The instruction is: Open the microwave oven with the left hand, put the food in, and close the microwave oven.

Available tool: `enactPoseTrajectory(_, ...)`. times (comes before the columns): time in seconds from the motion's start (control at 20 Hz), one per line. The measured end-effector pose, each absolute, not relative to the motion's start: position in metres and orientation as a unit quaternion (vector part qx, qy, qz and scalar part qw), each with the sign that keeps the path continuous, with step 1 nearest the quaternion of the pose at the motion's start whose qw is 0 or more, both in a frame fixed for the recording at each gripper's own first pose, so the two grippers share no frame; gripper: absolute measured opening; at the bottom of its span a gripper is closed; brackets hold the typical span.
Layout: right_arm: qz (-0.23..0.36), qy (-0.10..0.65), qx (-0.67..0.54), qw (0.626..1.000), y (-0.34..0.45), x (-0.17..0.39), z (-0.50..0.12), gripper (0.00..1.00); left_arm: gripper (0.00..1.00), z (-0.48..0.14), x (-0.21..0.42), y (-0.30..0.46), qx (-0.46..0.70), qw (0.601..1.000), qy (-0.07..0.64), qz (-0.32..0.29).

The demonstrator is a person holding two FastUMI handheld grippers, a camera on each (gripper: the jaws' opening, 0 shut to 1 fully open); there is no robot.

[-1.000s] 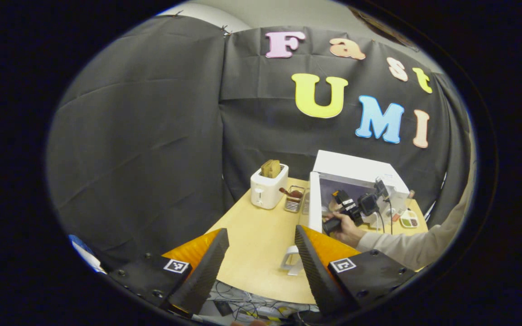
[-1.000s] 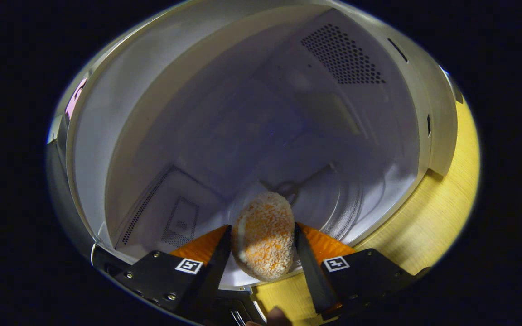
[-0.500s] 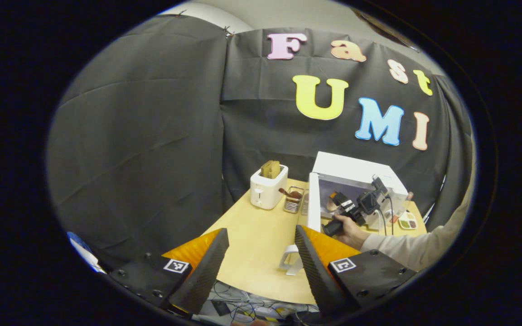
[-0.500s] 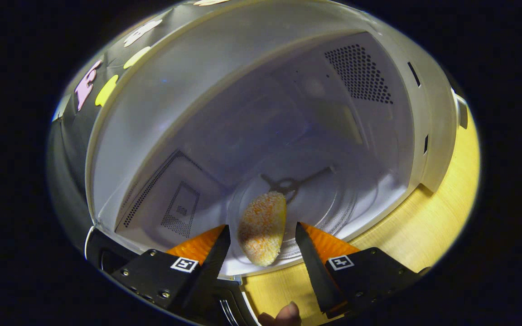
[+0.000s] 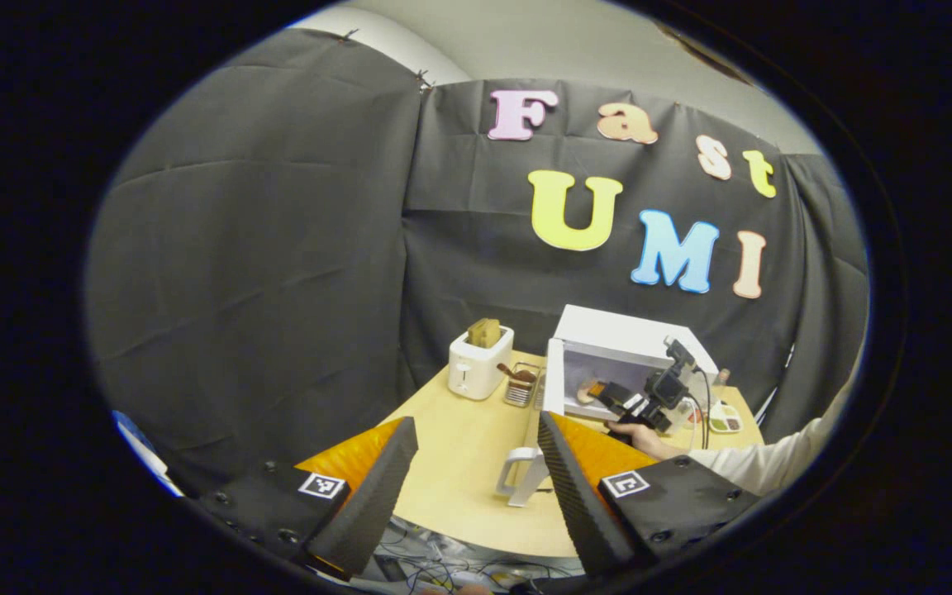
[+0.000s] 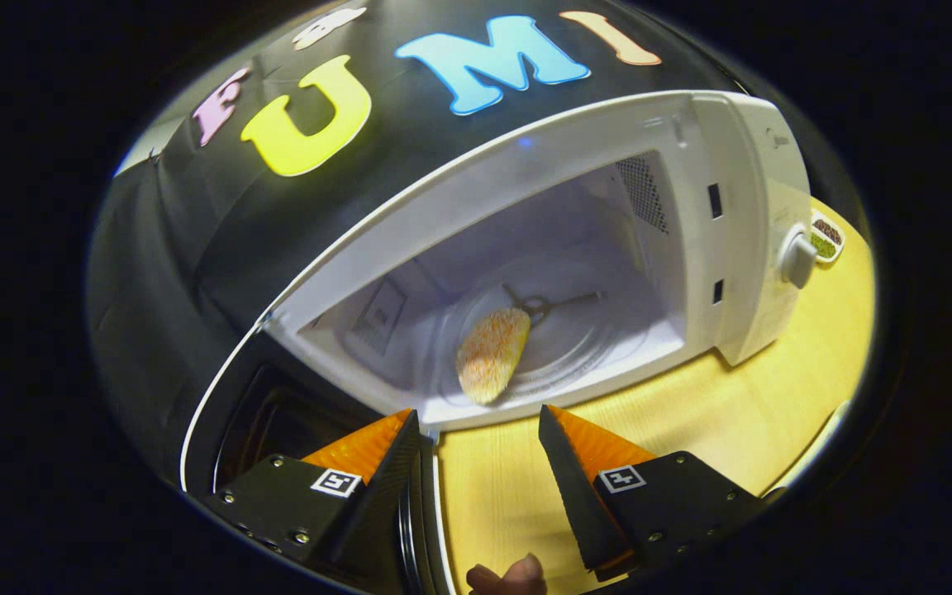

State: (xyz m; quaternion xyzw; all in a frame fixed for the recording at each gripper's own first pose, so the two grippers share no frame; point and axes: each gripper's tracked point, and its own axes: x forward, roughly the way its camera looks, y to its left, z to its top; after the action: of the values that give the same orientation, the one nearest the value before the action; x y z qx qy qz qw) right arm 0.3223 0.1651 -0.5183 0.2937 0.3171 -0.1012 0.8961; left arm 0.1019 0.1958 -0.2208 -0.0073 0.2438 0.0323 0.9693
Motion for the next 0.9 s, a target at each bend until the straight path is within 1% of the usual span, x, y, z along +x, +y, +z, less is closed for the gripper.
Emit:
enactPoseTrajectory(0.2,-0.088,0.323,0.242,0.911,0.157,0.245,-0.486,0.89,0.94,-0.213,0.056,0.201,-0.02,0.975,0.221,0.01)
enactPoseTrajectory(0.35,-0.073,0.333,0.208,0.917,0.144,0.176,-0.46,0.89,0.94,-0.206,0.031,0.205,-0.025,0.98,0.196,-0.009)
enactPoseTrajectory(0.4,-0.066,0.337,0.196,0.919,0.139,0.154,-0.452,0.87,0.94,-0.205,0.025,0.204,-0.028,0.981,0.19,-0.02)
enactPoseTrajectory(0.45,-0.058,0.339,0.181,0.921,0.132,0.133,-0.443,0.89,0.94,-0.205,0.021,0.202,-0.032,0.982,0.186,-0.03)
enactPoseTrajectory(0.6,-0.039,0.349,0.131,0.927,0.107,0.076,-0.425,0.89,0.94,-0.215,0.022,0.196,-0.039,0.98,0.188,-0.046)
enactPoseTrajectory(0.65,-0.033,0.347,0.116,0.93,0.098,0.061,-0.417,0.87,0.94,-0.211,0.024,0.192,-0.041,0.981,0.183,-0.05)
enactPoseTrajectory(0.7,-0.032,0.341,0.101,0.934,0.088,0.048,-0.409,0.89,0.94,-0.21,0.026,0.187,-0.043,0.981,0.18,-0.057)
enactPoseTrajectory(0.9,-0.012,0.321,0.062,0.945,0.056,0.008,-0.374,0.89,0.94,-0.229,0.039,0.175,-0.029,0.979,0.191,-0.061)
